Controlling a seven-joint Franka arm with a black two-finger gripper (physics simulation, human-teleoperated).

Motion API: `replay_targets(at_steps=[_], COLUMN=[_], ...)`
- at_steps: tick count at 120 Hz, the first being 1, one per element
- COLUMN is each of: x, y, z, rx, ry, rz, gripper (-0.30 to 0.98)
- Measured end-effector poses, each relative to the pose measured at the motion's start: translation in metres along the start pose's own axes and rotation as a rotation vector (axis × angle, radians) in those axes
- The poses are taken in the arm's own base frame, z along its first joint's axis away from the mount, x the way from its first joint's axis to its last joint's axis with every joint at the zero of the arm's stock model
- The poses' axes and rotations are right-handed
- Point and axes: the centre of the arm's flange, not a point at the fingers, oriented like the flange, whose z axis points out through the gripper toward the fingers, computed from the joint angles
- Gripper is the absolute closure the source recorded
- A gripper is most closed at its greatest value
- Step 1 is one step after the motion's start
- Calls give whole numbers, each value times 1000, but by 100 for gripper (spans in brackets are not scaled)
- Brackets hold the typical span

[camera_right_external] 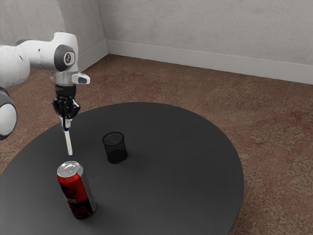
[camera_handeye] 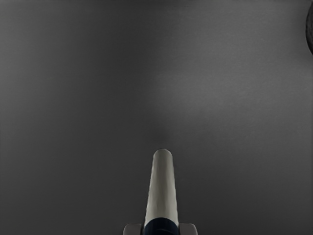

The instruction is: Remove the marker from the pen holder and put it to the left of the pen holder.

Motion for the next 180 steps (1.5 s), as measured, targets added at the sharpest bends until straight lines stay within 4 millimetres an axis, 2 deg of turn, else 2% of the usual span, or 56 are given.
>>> replay_targets(at_steps=[10, 23, 56, 70, 88, 110, 134, 160, 168, 180], x=[20, 35, 54, 67, 80, 93, 102, 117, 119, 113], y=[7, 16, 35, 35, 34, 18, 13, 14, 14, 13], z=[13, 18, 17, 31, 26, 49, 42, 63, 63, 49], rx=[-15, -32, -67, -98, -110, -130, -127, -158, -162, -164], ry=[-28, -39, -13, 14, 87, 110, 180, 208, 218, 244], rz=[5, 10, 24, 19, 15, -3, 1, -3, -3, -2], gripper=[70, 68, 63, 61, 62, 64, 66, 69, 64, 42])
